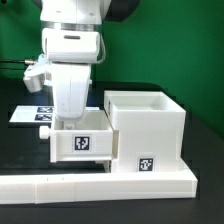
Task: Assemble drawer
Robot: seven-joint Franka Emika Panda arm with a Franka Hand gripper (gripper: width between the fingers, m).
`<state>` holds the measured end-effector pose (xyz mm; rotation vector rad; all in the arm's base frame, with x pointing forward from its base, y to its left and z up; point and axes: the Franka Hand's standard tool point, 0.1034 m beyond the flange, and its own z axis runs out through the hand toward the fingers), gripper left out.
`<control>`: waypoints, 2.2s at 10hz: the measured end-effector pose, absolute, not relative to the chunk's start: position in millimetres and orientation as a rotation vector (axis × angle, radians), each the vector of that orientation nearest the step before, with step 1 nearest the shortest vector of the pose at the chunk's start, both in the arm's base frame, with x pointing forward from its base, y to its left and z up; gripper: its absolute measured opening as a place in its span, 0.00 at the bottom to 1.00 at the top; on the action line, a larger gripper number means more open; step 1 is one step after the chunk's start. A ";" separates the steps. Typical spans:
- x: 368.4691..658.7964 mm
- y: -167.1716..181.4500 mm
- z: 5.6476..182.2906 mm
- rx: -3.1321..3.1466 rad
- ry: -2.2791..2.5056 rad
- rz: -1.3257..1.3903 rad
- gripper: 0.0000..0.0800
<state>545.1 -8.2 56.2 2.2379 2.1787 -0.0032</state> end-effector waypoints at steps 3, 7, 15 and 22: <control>549.2 -6.5 60.2 2.248 2.161 0.003 0.05; 548.1 -7.5 57.9 2.257 2.156 -0.002 0.05; 541.4 -0.2 54.7 2.252 2.178 -0.017 0.05; 542.5 0.5 55.0 2.148 2.250 -0.035 0.05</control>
Offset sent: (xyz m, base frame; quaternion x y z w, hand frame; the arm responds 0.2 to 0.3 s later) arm 0.0101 0.0048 0.0085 -0.0061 -0.0070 0.0155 0.9998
